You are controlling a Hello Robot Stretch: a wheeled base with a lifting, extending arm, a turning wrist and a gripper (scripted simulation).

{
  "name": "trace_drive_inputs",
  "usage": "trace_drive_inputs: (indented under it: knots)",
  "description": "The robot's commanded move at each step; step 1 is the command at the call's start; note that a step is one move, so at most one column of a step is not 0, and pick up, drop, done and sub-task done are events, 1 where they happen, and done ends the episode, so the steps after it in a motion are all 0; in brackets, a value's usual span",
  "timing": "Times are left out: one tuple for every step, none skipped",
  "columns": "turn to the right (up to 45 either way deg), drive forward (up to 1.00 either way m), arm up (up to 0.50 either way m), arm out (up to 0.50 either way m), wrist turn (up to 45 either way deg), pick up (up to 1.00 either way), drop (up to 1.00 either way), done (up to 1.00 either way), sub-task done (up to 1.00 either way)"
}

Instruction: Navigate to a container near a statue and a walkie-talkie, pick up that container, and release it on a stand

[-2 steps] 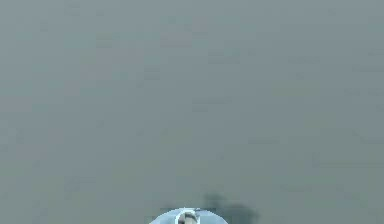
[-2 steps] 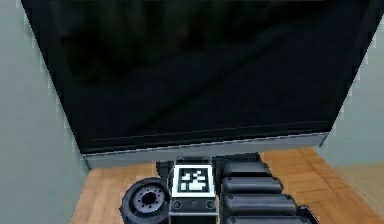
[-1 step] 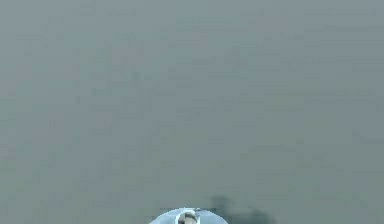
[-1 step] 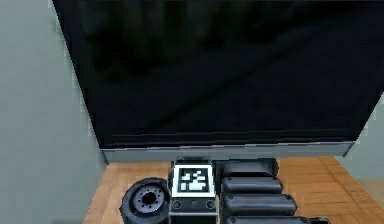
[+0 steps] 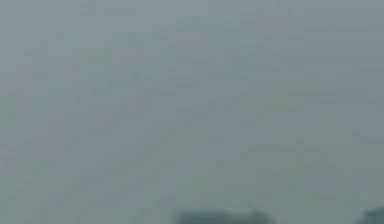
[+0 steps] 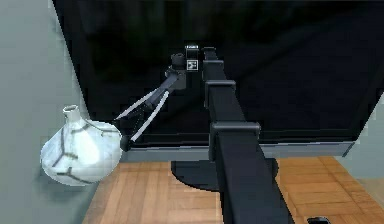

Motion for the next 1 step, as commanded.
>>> trace_drive_inputs:
  knots:
    - [0.0, 0.0, 0.0, 0.0, 45.0, 0.0, 0.0, 0.0, 0.0]
